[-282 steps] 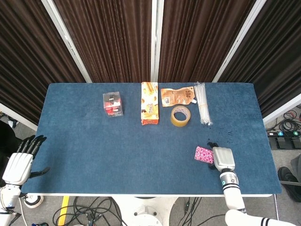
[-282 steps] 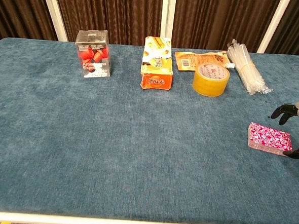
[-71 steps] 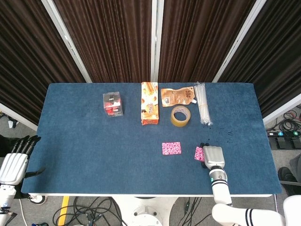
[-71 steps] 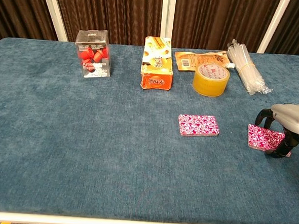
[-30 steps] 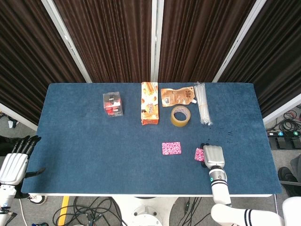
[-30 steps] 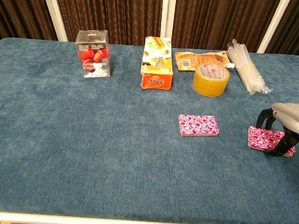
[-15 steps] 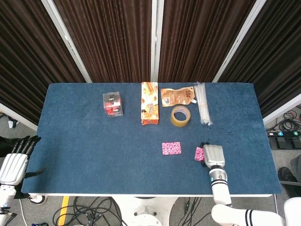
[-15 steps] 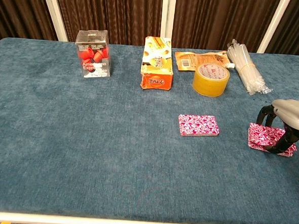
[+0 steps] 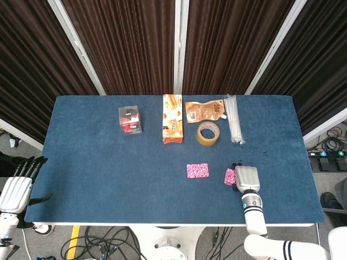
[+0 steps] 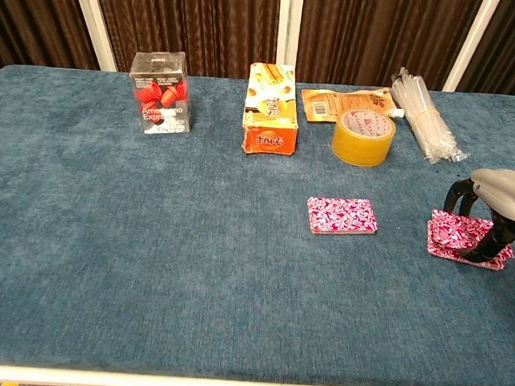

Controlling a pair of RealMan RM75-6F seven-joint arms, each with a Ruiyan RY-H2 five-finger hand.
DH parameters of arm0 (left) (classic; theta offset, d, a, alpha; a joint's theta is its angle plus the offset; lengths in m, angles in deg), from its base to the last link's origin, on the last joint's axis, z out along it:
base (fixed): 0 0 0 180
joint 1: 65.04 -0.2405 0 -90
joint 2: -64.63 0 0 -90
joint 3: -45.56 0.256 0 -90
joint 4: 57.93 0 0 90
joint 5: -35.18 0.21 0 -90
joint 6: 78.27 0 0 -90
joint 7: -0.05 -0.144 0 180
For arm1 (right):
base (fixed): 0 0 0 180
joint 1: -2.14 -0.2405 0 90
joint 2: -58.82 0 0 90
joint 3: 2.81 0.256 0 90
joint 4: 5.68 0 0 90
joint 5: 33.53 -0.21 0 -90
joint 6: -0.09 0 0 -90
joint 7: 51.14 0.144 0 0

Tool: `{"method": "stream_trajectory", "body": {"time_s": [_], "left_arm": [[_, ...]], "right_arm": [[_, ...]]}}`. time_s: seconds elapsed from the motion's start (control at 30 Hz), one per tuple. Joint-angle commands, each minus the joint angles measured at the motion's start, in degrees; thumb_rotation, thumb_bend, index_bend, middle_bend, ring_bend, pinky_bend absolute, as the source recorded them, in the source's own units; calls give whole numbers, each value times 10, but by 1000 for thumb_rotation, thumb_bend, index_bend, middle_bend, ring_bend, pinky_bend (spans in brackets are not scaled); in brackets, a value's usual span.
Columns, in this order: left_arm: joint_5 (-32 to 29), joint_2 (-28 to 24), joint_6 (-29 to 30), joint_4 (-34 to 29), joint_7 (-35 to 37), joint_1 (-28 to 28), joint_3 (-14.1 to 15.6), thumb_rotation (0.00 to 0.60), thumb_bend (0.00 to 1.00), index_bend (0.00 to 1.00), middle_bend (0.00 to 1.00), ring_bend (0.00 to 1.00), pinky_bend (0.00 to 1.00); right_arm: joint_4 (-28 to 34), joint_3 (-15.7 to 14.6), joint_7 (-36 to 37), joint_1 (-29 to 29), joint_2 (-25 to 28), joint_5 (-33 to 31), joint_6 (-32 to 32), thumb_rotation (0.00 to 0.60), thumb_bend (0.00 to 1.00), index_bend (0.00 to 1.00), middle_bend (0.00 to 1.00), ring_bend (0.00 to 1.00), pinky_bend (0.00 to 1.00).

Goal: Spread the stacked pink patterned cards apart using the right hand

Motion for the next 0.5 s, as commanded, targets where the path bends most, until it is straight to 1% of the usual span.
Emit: {"method": "stream_trajectory", "body": {"time_s": [0.03, 0.3, 0.5], "left_arm": [[0, 0, -1, 0, 1, 0, 0, 600, 0, 102, 71, 0, 97], [-1, 0, -2, 1, 1, 0, 1, 600, 0, 102, 71, 0, 97], [-2, 1, -2, 3, 4, -1, 1, 600, 0, 101, 71, 0, 97]], "right_arm": [[1, 2, -4, -2, 2, -1, -1, 600, 255, 448, 454, 680, 770], [-1, 17, -34, -21, 8, -15, -2, 600, 257, 454, 458, 680, 770], [-30, 32, -61, -44, 6, -39, 13, 600, 253, 454, 457, 680, 770]]}}
